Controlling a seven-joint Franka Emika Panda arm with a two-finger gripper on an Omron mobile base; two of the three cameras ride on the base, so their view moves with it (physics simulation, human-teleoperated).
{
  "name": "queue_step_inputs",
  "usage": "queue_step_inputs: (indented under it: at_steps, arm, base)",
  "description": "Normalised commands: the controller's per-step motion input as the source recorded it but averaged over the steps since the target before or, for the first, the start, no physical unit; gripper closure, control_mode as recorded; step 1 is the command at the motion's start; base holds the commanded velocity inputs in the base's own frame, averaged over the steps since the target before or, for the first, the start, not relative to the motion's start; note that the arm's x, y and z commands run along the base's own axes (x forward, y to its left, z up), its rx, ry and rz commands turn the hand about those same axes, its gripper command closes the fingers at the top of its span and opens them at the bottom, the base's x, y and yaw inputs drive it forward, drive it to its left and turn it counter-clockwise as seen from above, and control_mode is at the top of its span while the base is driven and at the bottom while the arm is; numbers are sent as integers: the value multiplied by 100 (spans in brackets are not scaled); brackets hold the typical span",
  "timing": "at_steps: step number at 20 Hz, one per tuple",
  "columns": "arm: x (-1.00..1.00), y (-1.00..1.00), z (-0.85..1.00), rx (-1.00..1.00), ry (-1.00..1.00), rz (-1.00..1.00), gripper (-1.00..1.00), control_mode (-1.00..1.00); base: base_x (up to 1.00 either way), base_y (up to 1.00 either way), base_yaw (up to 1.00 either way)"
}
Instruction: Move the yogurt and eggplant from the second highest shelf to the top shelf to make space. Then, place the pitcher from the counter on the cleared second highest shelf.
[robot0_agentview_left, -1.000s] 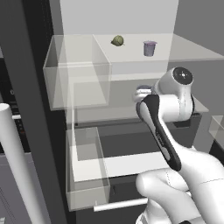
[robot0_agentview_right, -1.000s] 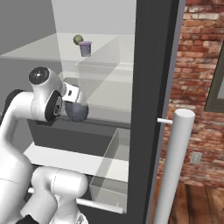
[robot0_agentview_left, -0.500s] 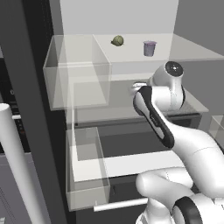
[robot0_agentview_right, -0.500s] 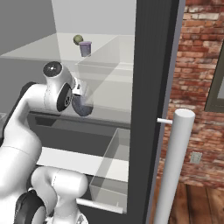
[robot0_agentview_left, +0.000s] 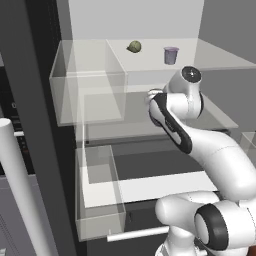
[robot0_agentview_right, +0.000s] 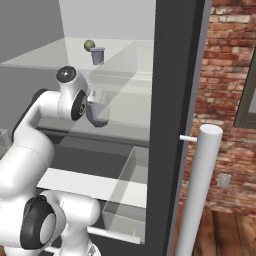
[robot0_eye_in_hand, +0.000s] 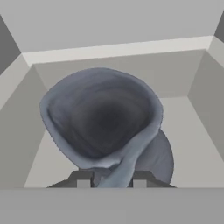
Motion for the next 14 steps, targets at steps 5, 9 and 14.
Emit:
queue_step_inputs:
  at_steps: [5, 9, 14]
  arm:
    - [39, 0, -75, -3, -17, 0, 100, -100]
    - [22, 0, -99, -5, -21, 0, 100, -100]
    - [17, 0, -100, -8, -14, 0, 100, -100]
  base:
    - [0, 0, 0]
    - [0, 0, 0]
    - [0, 0, 0]
